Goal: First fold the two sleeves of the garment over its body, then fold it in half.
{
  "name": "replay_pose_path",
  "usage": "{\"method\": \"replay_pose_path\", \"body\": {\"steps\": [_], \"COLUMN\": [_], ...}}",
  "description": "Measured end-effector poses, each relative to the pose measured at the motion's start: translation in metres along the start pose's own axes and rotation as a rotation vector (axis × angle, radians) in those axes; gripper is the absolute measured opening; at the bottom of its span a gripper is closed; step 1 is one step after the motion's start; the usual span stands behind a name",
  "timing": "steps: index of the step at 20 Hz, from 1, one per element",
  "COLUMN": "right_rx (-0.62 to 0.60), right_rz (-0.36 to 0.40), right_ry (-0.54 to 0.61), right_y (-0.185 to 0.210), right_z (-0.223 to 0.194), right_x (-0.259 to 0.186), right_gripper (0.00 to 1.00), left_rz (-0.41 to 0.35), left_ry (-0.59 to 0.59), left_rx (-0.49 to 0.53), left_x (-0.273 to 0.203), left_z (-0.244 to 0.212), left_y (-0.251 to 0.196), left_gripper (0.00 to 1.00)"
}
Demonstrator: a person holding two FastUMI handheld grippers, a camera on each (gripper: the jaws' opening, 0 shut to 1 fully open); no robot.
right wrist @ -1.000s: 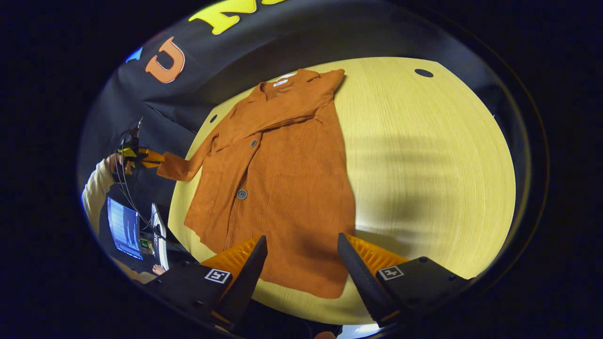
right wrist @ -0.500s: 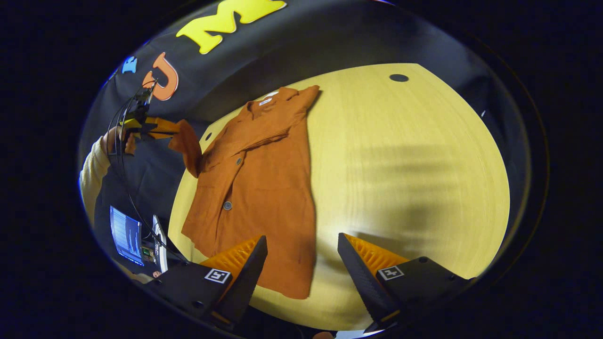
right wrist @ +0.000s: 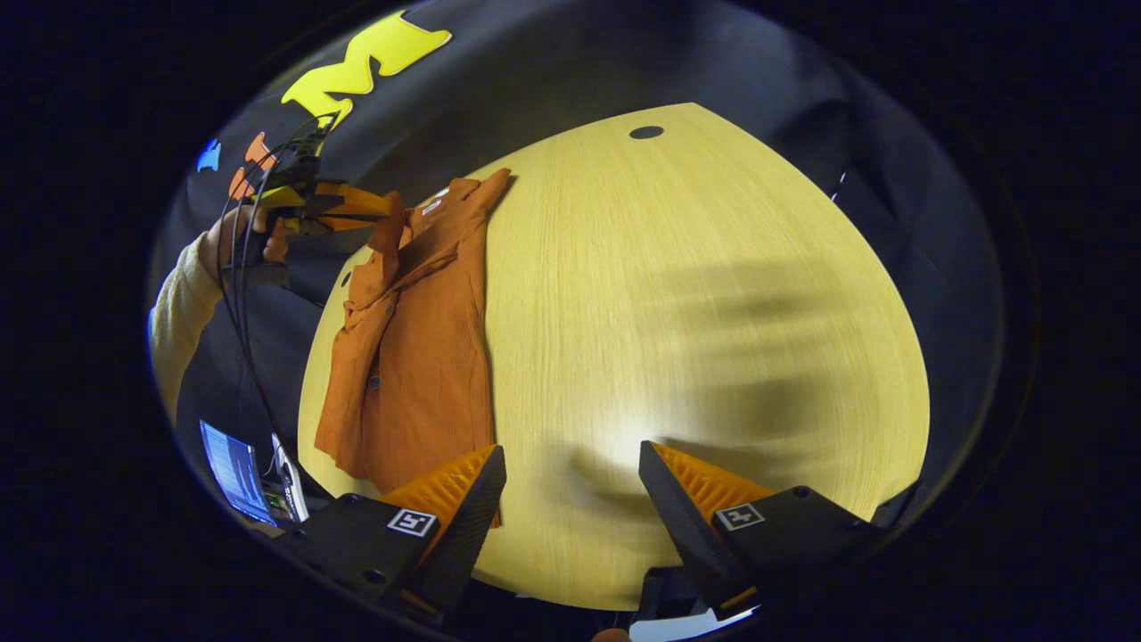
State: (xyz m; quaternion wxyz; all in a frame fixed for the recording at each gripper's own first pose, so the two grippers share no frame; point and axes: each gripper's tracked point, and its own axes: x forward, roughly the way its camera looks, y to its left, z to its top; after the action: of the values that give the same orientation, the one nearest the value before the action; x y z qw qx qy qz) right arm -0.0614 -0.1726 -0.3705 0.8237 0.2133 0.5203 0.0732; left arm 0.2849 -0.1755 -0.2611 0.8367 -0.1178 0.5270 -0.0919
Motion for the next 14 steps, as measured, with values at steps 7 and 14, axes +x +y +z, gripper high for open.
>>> {"method": "replay_pose_path", "body": {"steps": [7,14], "right_rx": [0.033,0.018], "right_rz": [-0.01,0.01], "right_ry": [0.011,-0.019], "right_y": [-0.007,0.014], "right_z": [-0.019,-0.003], "right_x": [0.005,0.004], "right_gripper": [0.97,0.97], "left_rz": [-0.101,-0.11], "left_ry": [-0.04,-0.102], "left_rx": [-0.02,0.035], "left_x": [0.007,-0.038], "left_z": [0.014,-0.007], "left_y": [-0.028,0.0], "left_gripper": [0.04,0.98]}}
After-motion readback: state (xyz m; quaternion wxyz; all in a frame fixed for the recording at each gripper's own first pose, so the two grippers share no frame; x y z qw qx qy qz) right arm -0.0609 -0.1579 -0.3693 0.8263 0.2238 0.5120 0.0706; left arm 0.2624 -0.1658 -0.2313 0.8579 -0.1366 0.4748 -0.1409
